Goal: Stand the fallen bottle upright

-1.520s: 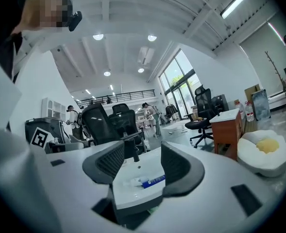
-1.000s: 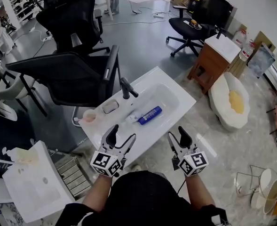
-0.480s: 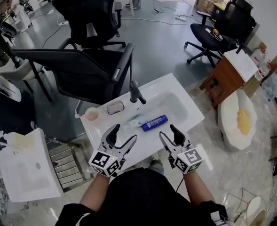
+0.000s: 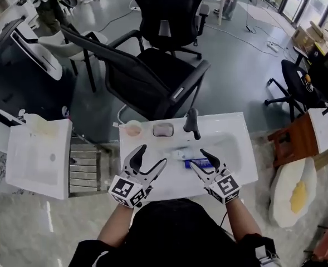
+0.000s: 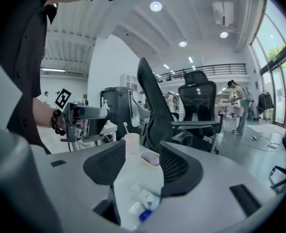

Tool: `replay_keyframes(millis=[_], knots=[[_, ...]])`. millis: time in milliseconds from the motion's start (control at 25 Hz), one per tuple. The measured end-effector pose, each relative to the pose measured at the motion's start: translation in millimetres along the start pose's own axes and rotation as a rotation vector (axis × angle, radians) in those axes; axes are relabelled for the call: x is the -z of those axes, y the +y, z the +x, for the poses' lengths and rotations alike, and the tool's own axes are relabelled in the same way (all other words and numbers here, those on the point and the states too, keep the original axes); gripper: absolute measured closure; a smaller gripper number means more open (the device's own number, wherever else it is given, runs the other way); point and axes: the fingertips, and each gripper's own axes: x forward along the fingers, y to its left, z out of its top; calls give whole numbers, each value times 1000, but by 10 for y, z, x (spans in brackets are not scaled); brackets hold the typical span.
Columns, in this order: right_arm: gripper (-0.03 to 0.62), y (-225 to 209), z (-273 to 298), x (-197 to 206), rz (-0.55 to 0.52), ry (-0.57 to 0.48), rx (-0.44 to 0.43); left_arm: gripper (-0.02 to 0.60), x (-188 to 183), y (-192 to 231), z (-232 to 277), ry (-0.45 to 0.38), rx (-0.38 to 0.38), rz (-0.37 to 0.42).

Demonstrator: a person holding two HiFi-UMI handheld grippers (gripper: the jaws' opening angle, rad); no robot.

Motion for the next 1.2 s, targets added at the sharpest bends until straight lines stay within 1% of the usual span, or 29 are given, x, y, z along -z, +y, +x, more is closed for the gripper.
replay_keyframes(millis=[120, 280, 360, 480, 560, 720, 840, 960, 1080, 1200], knots=[[362, 110, 235, -26, -29, 13, -112, 222, 17, 104, -85, -11, -81, -10], [362, 224, 483, 96, -79, 51, -237, 222, 34, 178, -263, -28, -199, -21], [362, 351, 610, 131, -113, 68, -310, 222, 52, 212, -378, -37, -261, -32], [361, 537, 760, 269, -170, 108, -415, 222, 112, 217, -552, -44, -348, -53], [361, 624, 847, 389, -211, 135, -466, 222, 146, 208, -676, -43, -404, -57], [361, 664, 1050, 733, -274, 234, -510, 222, 167, 187, -927, -55, -506, -80], [359, 682, 1160, 1031, -331, 312, -525, 222, 162, 179, -1067, -68, -559, -108], [359, 691, 1254, 1308, -392, 388, -531, 222, 179, 170, -1134, -65, -576, -119], [356, 663, 1356, 1614, -435, 485, -542, 222, 158, 183, -1184, -72, -590, -128], [345, 611, 1494, 1894, -516, 577, -531, 222, 141, 238, -1279, -74, -599, -125]])
